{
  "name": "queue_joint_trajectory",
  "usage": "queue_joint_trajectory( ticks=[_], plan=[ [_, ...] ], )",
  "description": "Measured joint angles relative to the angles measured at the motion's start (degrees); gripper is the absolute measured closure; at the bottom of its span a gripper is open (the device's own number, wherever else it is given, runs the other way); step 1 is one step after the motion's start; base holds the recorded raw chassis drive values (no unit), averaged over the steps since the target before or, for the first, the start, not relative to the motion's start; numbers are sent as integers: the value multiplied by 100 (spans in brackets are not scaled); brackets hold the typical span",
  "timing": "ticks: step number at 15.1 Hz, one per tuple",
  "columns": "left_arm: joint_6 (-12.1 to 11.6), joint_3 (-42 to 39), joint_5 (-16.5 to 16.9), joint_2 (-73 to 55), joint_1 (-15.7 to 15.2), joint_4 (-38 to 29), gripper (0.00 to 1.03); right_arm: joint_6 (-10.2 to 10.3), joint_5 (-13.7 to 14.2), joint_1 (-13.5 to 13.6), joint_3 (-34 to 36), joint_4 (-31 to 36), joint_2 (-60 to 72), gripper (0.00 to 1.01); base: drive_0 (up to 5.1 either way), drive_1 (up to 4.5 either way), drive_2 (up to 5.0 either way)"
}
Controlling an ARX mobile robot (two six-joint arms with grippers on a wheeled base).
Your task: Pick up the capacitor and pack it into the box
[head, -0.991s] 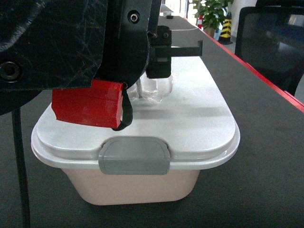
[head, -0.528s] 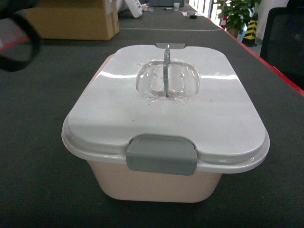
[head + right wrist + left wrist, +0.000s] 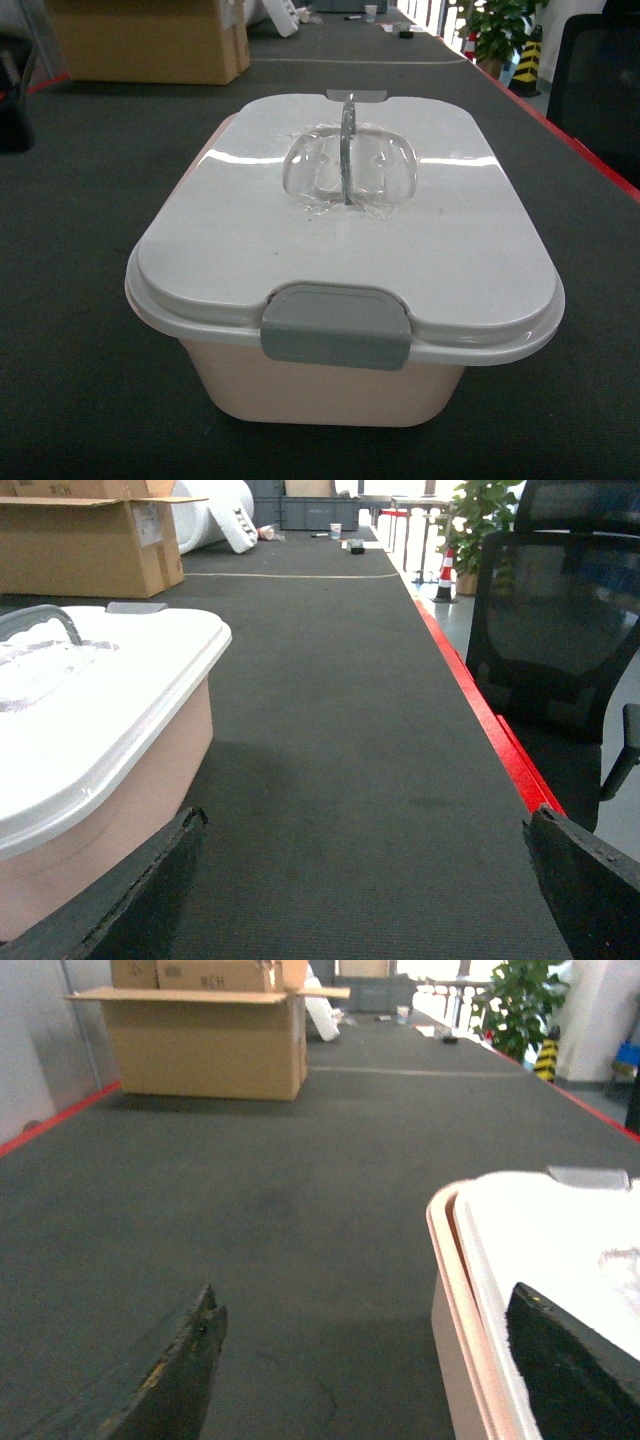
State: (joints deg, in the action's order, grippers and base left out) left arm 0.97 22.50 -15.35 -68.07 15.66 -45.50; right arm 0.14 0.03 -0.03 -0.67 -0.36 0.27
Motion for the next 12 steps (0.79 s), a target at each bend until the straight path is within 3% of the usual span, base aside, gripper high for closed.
queue_joint_trajectory(
  ticks=[2, 6, 9, 10, 12],
  plan=[
    [0, -649, 295, 758, -402, 92, 51, 0, -2, 2, 0, 9, 0, 3, 0, 0, 0],
    [2, -1370, 782, 1707, -822, 365, 101, 0, -2, 2, 0, 7, 0, 3, 0, 0, 0],
    [-7, -1727, 1012, 2415, -1060, 763, 101, 0, -2, 2, 0, 7, 0, 3, 0, 0, 0],
    [-13, -1832, 1467, 2756, -1456, 981, 101, 0, -2, 2, 0, 9, 0, 3, 0, 0, 0],
    [-13, -1954, 1510, 3198, -1582, 1283, 101, 0, -7, 2, 0, 4, 0, 3, 0, 0, 0]
  ],
)
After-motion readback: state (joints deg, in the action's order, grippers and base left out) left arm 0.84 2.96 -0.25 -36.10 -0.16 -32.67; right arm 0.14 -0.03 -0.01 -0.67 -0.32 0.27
